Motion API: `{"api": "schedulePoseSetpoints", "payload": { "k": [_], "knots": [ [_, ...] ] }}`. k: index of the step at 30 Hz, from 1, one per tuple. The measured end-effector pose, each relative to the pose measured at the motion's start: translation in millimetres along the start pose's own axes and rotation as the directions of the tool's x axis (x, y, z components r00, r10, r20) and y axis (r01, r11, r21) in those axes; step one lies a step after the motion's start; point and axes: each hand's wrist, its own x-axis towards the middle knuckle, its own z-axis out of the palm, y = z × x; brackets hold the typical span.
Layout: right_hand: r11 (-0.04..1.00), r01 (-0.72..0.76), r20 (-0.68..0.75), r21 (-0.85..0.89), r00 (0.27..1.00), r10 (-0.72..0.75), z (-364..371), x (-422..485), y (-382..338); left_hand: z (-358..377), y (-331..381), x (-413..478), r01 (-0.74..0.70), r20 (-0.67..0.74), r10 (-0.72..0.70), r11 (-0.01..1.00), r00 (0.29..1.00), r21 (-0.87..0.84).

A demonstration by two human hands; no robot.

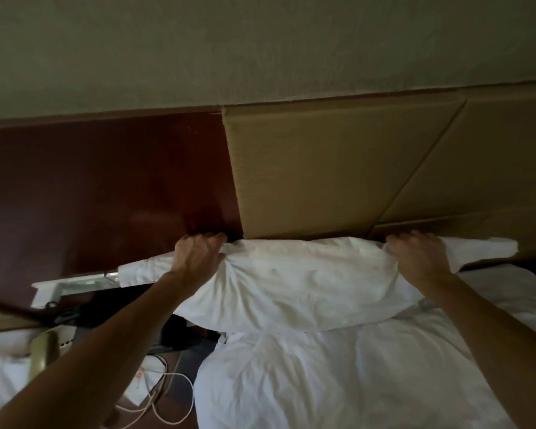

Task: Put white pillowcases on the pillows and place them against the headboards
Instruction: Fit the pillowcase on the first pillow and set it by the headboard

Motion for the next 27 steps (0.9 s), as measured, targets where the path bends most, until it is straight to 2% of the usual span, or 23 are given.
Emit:
{"api": "schedulePoseSetpoints", "payload": {
  "k": [3,5,7,13,19,27],
  "knots": [
    [1.0,-0.015,-0.005,0.013,1.0,0.015,-9,-7,-8,6,-14,-14,-0.02,0.103,0.021,1.0,0.994,-0.017],
    [1.0,-0.008,-0.069,0.019,0.998,0.009,-19,-10,-13,6,-24,-26,-0.056,0.202,0.065,0.997,0.977,-0.049],
    [1.0,0.019,-0.142,0.011,0.99,-0.017,-30,-14,-13,1,-32,-37,-0.105,0.238,0.113,0.994,0.965,-0.043],
    [0.999,-0.011,-0.153,-0.04,0.988,0.004,-76,-37,0,-50,-42,-43,-0.148,0.146,0.146,0.989,0.979,0.003],
    [0.991,-0.101,-0.115,-0.087,0.989,0.09,-125,-66,0,-97,-48,-59,-0.148,0.155,0.156,0.987,0.976,-0.057],
    [0.988,-0.09,-0.003,-0.127,0.996,0.09,-151,-103,-19,-101,-58,-102,-0.132,0.162,0.146,0.987,0.976,-0.096]
  ]
}}
